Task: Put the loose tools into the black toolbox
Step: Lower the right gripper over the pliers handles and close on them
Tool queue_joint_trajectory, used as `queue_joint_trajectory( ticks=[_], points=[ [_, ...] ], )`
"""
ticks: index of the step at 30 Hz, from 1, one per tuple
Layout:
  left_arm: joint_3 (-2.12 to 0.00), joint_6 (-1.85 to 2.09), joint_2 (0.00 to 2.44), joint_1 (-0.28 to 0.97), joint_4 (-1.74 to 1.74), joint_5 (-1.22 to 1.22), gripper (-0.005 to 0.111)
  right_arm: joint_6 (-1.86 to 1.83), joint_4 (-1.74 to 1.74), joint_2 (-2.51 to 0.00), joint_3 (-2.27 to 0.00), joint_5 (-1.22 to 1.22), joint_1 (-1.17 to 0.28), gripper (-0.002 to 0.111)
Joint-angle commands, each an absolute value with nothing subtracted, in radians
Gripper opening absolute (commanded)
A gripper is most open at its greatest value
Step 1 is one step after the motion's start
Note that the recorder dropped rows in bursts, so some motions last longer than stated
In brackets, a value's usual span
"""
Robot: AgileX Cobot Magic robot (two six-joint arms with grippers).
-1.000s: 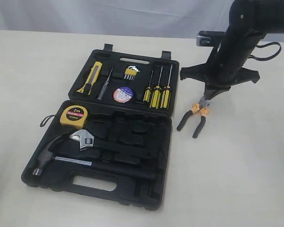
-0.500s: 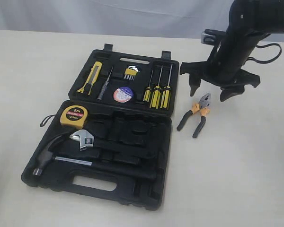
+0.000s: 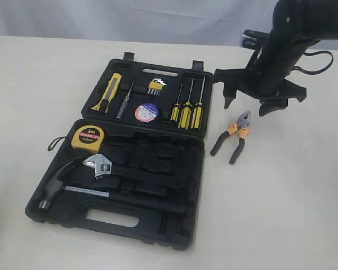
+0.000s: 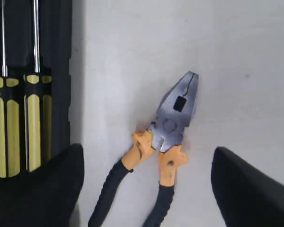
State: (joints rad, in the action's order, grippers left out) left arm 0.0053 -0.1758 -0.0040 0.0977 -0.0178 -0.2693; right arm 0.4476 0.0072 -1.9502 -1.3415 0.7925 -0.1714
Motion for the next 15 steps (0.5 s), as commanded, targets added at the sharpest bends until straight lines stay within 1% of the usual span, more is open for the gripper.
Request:
queue_joint_trajectory(
  ticks=[1, 6, 15],
  points=[
    [0.000, -0.175, 0.000, 0.103, -0.023, -0.270, 0.000, 0.494, 0.000, -1.950, -1.348, 0.849, -0.166, 0.071],
    [0.000, -0.175, 0.000, 0.103, -0.023, -0.270, 0.000, 0.525, 0.000, -1.950, -1.348, 0.846, -0.166, 0.071],
    [0.000, -0.175, 0.000, 0.103, -0.023, -0.270, 0.000, 0.624, 0.000, -1.994, -1.348, 0.757, -0.167, 0.071]
  ],
)
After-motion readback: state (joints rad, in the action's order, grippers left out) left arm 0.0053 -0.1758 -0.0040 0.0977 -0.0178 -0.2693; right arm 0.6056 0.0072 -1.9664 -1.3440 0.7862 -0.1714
